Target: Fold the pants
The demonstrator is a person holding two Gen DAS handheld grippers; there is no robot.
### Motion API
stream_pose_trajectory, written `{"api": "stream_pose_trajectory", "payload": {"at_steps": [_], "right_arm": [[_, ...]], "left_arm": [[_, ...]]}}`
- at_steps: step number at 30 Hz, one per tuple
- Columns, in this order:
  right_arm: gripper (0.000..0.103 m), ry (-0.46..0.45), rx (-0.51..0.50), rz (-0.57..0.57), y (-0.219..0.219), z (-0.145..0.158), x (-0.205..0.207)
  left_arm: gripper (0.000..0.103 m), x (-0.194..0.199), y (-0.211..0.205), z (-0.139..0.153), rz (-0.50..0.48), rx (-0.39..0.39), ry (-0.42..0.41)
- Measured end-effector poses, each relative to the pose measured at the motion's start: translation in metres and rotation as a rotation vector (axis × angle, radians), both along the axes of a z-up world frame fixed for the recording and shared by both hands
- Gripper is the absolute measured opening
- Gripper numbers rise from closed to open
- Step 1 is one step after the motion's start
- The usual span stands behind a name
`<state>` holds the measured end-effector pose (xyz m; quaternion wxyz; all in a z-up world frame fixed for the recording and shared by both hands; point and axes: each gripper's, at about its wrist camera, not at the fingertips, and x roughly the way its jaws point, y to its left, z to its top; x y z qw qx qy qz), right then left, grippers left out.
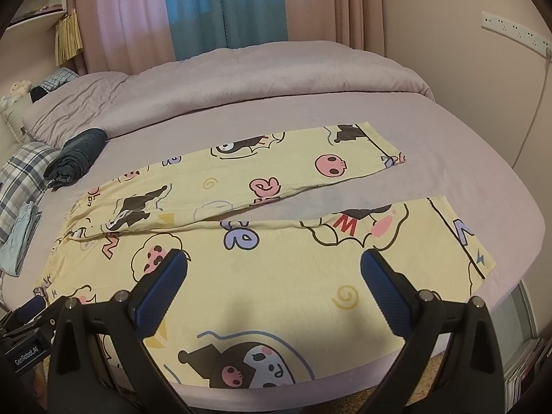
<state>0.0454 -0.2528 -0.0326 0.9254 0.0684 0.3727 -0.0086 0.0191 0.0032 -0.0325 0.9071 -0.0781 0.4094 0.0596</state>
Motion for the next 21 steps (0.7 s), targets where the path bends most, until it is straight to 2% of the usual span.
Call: {"api": "stream_pose_trajectory", "payload": {"at_steps": [10,12,13,14,16,21], "right_arm": [[0.101,0.01,-0.011,-0.012,-0.003,-0.002,0.001],[0.101,0.011,-0.011,-0.015,-0.004,-0.002,0.0],[0.101,0.013,-0.012,-0.015,-0.006,-0.002,0.0],[0.099,0.01,-0.013,-0.016,-0.009,-0.002,-0.001],[0.099,0.002,-0.01,-0.024,-0.019,-0.001,-0.003],[0.099,0.02,0.007,-0.138,-0.08,-0.005,-0.01]], "left_arm": [[0.093,0.005,0.008,-0.002,0.021,0.081,-0.014],[0.093,0.004,0.016,0.0,0.029,0.077,-0.021],[0.093,0.003,0.021,0.0,0.034,0.046,-0.01],[0.093,0.004,0.029,0.0,0.041,0.023,0.0],[0.093,0.005,0.05,0.002,0.077,0.038,-0.007],[0.093,0.004,0.122,-0.001,0.236,0.009,0.032]]}}
